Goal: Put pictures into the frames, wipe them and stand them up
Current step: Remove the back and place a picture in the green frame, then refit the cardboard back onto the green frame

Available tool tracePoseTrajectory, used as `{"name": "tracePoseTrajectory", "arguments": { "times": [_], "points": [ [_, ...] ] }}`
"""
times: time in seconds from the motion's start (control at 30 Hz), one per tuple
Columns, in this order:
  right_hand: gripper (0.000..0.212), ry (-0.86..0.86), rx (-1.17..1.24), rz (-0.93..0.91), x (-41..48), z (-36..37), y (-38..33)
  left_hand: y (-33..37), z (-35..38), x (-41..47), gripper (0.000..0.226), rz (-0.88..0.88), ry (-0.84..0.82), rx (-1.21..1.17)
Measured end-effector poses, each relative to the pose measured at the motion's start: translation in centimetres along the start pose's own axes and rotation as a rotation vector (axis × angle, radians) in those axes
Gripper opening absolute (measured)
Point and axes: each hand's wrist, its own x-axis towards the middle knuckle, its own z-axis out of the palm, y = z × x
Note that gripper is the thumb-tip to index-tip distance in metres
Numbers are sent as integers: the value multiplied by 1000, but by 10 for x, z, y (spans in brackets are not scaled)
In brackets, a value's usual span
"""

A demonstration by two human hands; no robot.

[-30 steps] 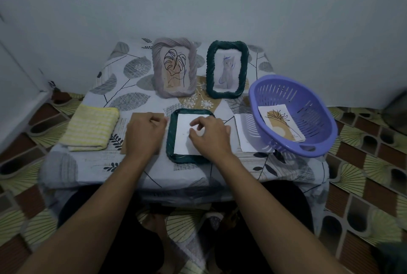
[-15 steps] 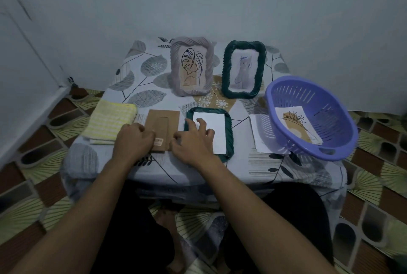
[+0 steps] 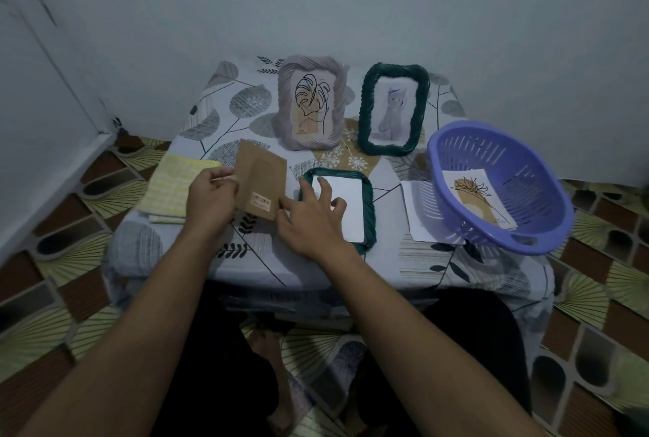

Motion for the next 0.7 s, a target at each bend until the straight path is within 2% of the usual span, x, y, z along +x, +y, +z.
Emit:
{"name": "tracePoseTrajectory", "arguments": {
  "times": [0.13,0.33,0.5,0.7],
  "points": [
    [36,173,251,75,2,-14,7,8,10,-4,15,-20,-38,-177],
    [27,383,715,309,-1,-33,40,17,42,-27,15,2,-117,-303],
    [5,421,802,391,-5,-36,78,6,69,-41,17,86,-132,-156],
    [13,376,813,451,-17,-28,111,-13,85,-45,13,190,-159,155]
  ]
}}
